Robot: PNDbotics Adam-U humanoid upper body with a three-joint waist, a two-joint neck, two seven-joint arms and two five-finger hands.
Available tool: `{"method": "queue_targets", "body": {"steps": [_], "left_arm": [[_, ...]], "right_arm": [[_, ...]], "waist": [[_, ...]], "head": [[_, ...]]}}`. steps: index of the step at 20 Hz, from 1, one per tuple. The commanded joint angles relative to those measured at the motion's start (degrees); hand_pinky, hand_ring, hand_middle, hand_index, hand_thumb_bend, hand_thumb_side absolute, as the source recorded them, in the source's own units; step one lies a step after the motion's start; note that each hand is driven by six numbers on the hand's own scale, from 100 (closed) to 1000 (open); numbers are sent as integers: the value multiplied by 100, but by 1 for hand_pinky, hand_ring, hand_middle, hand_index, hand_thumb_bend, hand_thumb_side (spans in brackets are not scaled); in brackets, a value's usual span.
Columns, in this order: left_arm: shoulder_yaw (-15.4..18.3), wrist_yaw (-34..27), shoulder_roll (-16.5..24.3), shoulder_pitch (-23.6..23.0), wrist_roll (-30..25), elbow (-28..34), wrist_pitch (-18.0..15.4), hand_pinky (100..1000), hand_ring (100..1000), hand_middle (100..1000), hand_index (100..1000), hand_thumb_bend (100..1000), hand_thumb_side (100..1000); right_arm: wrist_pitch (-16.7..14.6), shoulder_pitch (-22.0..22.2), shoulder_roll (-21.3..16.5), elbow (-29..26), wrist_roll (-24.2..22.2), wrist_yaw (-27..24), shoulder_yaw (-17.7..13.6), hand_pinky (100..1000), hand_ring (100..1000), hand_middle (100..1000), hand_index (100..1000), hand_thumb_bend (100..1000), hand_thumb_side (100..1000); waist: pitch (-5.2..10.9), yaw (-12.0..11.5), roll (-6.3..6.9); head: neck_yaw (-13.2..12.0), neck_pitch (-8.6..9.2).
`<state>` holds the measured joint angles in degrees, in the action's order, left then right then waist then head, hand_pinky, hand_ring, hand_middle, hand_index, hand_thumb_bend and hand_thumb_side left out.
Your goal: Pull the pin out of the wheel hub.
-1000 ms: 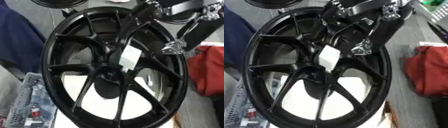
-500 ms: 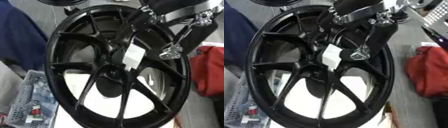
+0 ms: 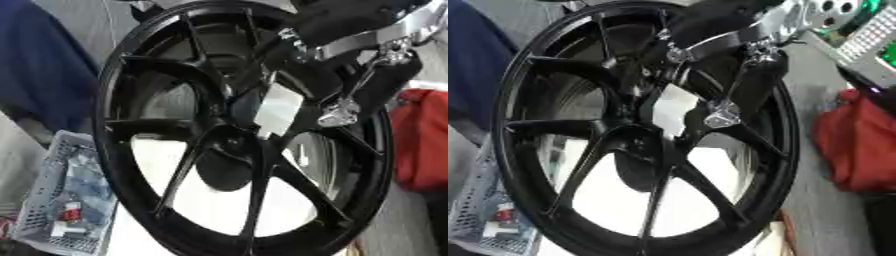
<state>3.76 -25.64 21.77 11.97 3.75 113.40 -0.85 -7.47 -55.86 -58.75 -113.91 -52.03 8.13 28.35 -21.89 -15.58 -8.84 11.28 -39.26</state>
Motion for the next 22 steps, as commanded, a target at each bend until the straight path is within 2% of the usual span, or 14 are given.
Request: {"method": "queue_targets", "body": {"steps": [1,13,19,21,22], "left_arm": [[14,24,102,54,5,119,20,966,522,632,806,230,931],[6,63,64,31,5,119,50,966,519,631,806,232,936],[-3,80,45,38,-3,119,62,966,518,630,805,230,938],[-6,87,40,39,-5,119,63,966,518,630,805,230,940],[-6,91,36,38,-5,119,64,967,517,630,804,229,941]], "right_arm": [[-37,-43,-139,-68,6,60,-28,921,925,887,964,188,100],[-14,26,-172,-68,6,286,31,921,927,872,952,228,100],[31,39,-160,-68,6,409,94,917,921,833,928,217,100],[89,60,-165,-68,6,446,99,911,912,802,920,220,100],[121,62,-159,-68,6,452,95,901,895,758,891,202,100]], "waist": [[85,0,40],[30,3,35],[-7,-9,35],[-22,-17,35],[-28,-20,35]], "head": [[-19,-59],[-12,-82],[-2,-66],[6,-53],[9,-49]]}}
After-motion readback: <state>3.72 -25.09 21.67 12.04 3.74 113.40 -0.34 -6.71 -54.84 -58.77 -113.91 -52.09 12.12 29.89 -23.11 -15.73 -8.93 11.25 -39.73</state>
